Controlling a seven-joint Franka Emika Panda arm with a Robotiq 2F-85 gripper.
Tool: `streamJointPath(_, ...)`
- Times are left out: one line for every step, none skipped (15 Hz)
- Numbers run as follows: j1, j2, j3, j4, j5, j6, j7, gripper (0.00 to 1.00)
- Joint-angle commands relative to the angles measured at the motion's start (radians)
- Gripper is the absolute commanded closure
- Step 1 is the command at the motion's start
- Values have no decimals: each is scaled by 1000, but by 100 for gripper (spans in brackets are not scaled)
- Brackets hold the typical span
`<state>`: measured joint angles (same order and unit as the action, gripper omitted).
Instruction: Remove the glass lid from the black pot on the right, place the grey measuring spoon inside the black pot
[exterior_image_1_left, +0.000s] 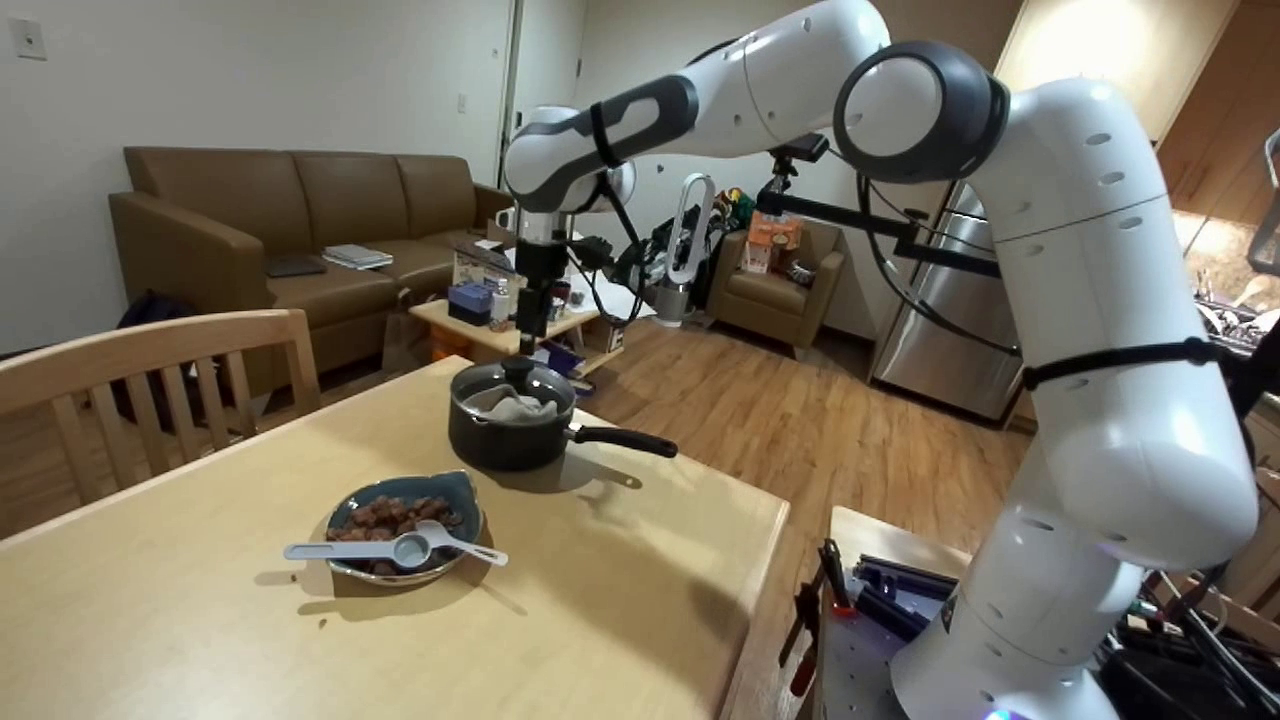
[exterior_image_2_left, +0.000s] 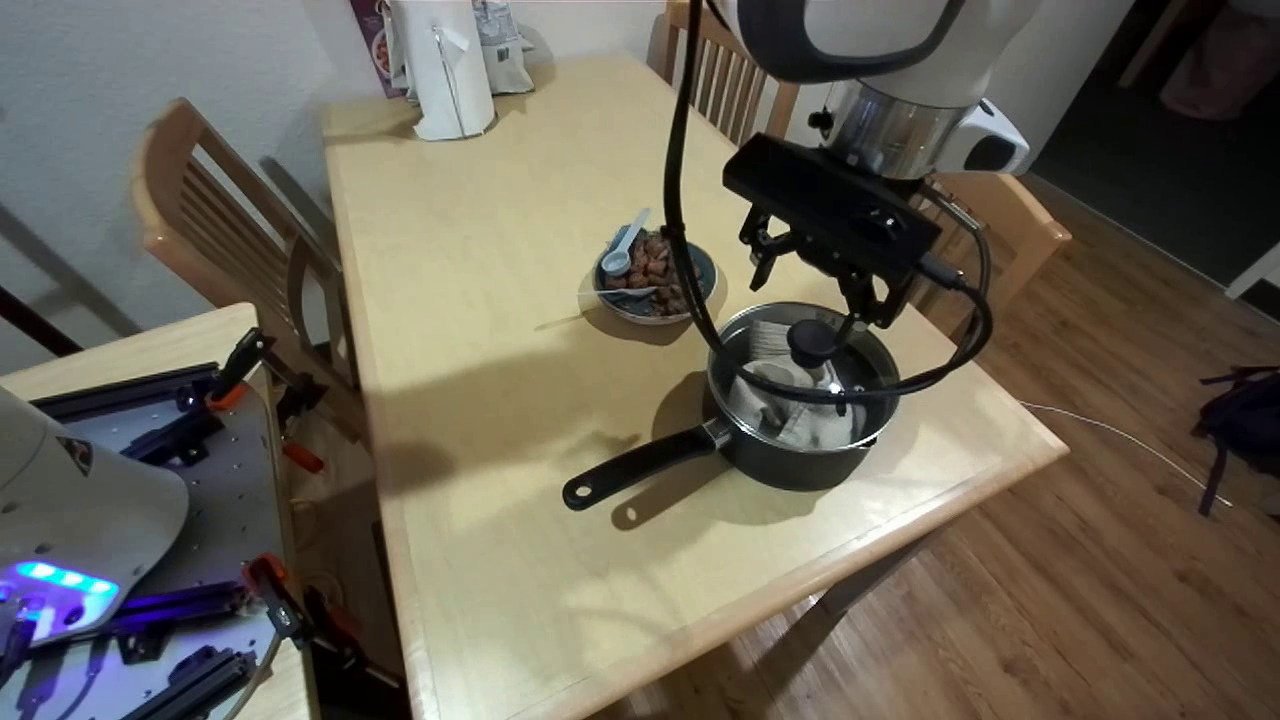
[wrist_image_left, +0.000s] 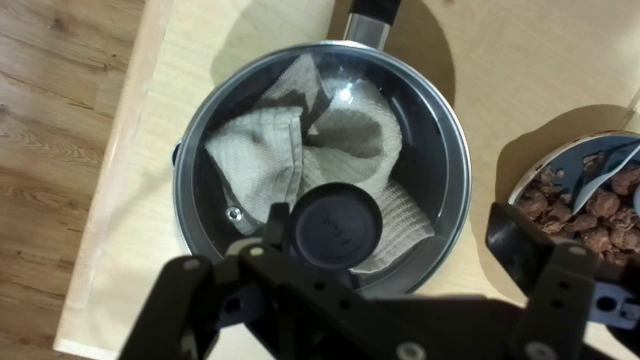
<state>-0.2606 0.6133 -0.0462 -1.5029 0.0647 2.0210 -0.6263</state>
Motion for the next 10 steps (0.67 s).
streamJointPath(6, 44, -6, 61, -65, -16, 3, 0)
streamJointPath(7, 52, -10, 58, -83, 8, 4, 0)
streamJointPath(4, 61, -11, 63, -96, 17, 2, 0)
streamJointPath(0, 76, -14, 70, -108, 31, -2, 0)
streamJointPath(1, 89, -20, 88, -121, 28, 10, 0)
streamJointPath(-1, 99, -21, 94, -127, 34, 7, 0)
streamJointPath(-2, 98, -19, 93, -128, 31, 6, 0)
streamJointPath(-8, 75, -9, 61, -109, 25, 5, 0)
streamJointPath(-9, 80, -9, 63, -110, 25, 5, 0)
streamJointPath(-9, 82, -9, 63, -109, 25, 5, 0)
